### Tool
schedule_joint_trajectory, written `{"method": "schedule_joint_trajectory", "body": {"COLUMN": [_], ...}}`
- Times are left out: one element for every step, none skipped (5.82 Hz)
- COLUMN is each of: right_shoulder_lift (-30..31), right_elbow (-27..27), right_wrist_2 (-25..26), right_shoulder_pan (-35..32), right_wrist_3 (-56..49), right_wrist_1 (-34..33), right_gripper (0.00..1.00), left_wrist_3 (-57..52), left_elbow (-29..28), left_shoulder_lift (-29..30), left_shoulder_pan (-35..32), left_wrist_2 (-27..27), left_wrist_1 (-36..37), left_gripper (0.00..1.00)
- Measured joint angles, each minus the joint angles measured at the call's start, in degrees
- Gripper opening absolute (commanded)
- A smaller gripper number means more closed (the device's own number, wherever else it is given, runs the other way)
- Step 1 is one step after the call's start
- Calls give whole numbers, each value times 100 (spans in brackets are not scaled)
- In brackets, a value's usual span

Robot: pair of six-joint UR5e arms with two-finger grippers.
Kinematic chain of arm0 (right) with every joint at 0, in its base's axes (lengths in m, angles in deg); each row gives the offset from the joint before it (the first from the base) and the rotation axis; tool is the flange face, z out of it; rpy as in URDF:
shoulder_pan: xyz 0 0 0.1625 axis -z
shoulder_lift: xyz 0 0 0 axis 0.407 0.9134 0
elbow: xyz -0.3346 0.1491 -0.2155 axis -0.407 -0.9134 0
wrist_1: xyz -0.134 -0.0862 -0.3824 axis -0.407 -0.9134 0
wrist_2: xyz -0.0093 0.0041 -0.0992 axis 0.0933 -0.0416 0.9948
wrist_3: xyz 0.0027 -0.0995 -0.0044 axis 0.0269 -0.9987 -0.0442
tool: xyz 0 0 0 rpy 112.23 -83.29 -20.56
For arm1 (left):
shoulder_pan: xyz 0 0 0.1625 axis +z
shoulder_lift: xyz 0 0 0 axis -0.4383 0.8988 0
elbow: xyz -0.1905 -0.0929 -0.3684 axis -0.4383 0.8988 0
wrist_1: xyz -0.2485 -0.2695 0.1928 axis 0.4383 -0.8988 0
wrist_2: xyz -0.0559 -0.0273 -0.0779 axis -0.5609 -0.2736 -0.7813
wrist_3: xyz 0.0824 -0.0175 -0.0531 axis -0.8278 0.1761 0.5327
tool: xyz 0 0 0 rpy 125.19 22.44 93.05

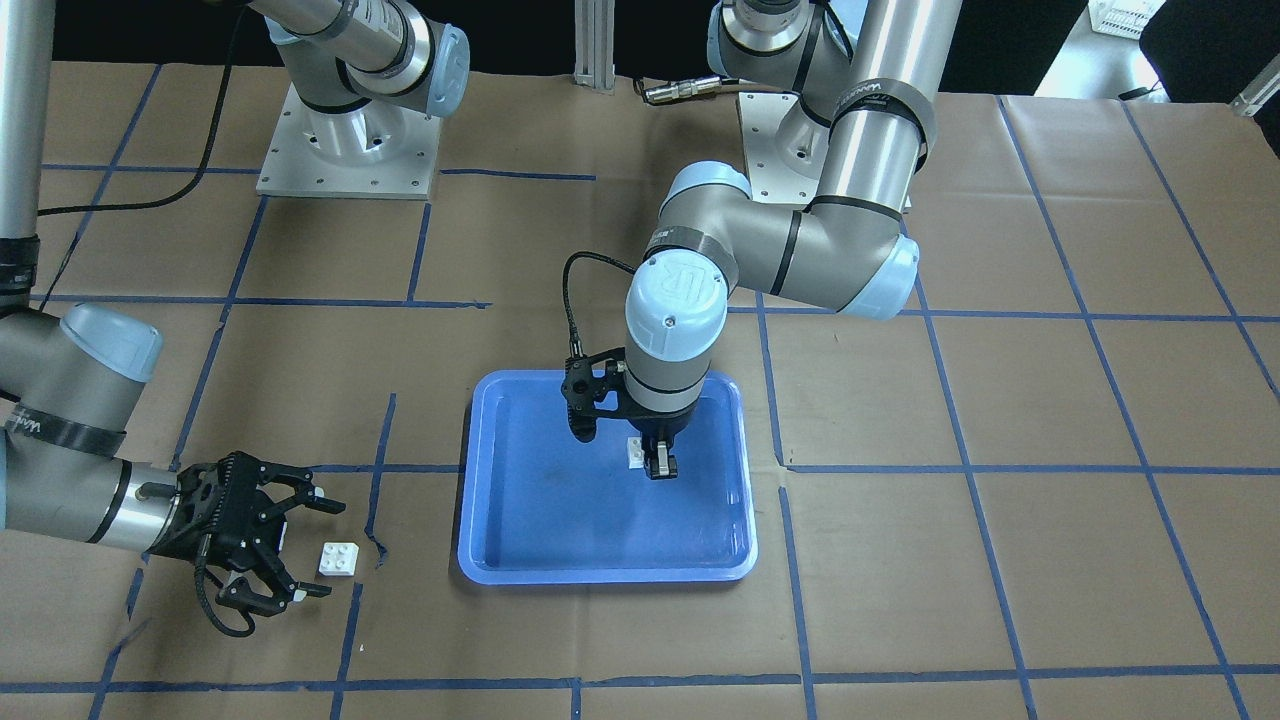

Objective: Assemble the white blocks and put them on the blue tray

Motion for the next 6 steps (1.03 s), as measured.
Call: {"method": "schedule_joint_trajectory", "body": {"right_shoulder_lift": [-56, -82, -76, -65, -52, -46], "right_elbow": [12, 13, -1, -22, -40, -48], "right_wrist_2": [37, 49, 51, 45, 36, 31], "right_shoulder_pan": [2, 2, 9, 13, 18, 22], "right_wrist_3": [4, 14, 21, 23, 24, 22], "right_wrist_1": [-7, -7, -8, -11, -13, -14], "right_gripper": [86, 67, 56, 48, 39, 30], "left_wrist_3": [-34, -30, 24, 126, 234, 300], "left_elbow": [0, 0, 1, 11, 7, -4], "left_shoulder_lift": [99, 239, 344, 408, 387, 262], "left_shoulder_pan": [-100, -146, -166, -177, -179, -180], "left_wrist_2": [6, 20, 32, 33, 36, 36], "left_wrist_1": [92, 263, 442, 509, 514, 456], "left_gripper": [0, 7, 98, 99, 99, 99]}}
